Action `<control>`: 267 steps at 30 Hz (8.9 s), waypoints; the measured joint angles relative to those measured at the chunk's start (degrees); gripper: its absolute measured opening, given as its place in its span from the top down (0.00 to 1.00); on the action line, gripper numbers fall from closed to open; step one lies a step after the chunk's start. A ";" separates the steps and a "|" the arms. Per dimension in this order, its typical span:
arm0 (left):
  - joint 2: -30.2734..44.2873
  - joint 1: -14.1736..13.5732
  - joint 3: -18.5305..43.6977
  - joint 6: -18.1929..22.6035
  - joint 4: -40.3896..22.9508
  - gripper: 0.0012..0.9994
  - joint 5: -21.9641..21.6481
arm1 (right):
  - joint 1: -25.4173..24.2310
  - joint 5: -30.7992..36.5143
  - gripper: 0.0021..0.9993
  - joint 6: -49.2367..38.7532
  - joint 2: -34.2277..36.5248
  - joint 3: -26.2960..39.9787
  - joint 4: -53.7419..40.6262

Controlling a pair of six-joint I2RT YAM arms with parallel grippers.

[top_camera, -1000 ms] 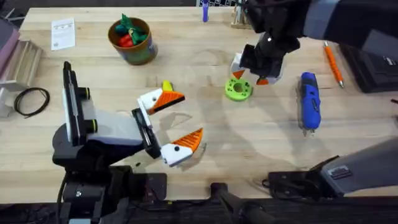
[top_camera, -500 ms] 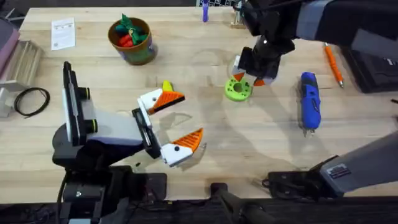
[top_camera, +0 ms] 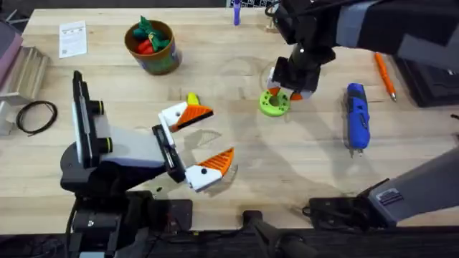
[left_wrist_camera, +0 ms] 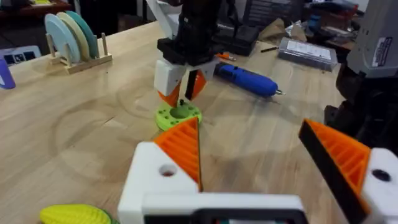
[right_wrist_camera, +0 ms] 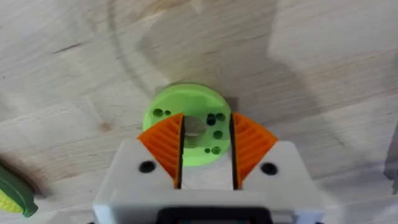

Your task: Pick up the gripper from the table and insert it into the empty holder that is missing its gripper. Then pick up a screw, insert it into the mounting hole, and use the screwdriver to tighten it. Finally, clean up the table by picking up the vegetable and placing it into the bucket.

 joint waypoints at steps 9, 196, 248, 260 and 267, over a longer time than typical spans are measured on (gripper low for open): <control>-0.02 0.00 0.00 0.01 0.00 0.01 0.00 | 0.00 0.00 0.60 0.00 0.07 -0.14 0.00; -0.02 0.00 0.00 0.00 0.00 0.01 0.00 | 33.88 -12.75 1.00 -74.33 8.57 50.03 -26.88; -0.02 0.00 -0.02 0.00 -0.01 0.01 0.00 | 34.00 -12.29 1.00 -74.42 10.40 50.18 -27.19; -0.02 0.00 0.00 0.00 -0.02 0.01 0.00 | 34.14 -12.60 1.00 -74.42 11.22 50.18 -27.26; -0.02 0.00 0.00 0.00 0.00 0.01 0.00 | 34.14 -12.74 1.00 -74.40 11.58 50.18 -27.24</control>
